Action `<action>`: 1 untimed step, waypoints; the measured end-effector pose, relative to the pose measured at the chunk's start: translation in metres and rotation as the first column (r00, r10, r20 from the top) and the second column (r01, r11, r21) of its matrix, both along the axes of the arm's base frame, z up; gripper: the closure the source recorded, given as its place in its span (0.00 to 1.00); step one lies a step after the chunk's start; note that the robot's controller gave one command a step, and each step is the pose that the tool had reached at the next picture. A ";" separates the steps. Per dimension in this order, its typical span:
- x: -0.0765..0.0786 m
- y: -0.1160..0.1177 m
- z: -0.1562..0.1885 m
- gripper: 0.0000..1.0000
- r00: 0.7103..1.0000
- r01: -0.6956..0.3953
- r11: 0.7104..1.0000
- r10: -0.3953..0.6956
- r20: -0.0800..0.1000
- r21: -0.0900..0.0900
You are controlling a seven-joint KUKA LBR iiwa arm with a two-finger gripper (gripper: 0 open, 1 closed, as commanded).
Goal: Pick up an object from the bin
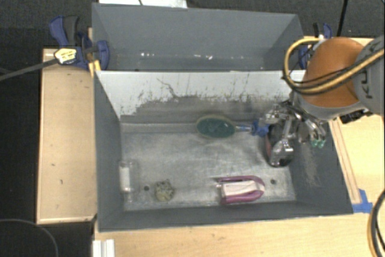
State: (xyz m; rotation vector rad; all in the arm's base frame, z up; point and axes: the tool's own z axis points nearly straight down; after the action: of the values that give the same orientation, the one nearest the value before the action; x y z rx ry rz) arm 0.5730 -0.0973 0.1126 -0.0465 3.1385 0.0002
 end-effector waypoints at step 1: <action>0.015 -0.010 -0.014 0.00 0.992 0.129 0.992 -0.129 0.011 0.006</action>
Offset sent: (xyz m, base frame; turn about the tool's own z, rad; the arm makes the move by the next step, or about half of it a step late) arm 0.0175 -0.0219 -0.0375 0.1672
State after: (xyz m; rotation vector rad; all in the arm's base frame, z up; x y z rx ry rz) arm 0.5884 -0.1070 0.0985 0.1555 3.1239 0.0074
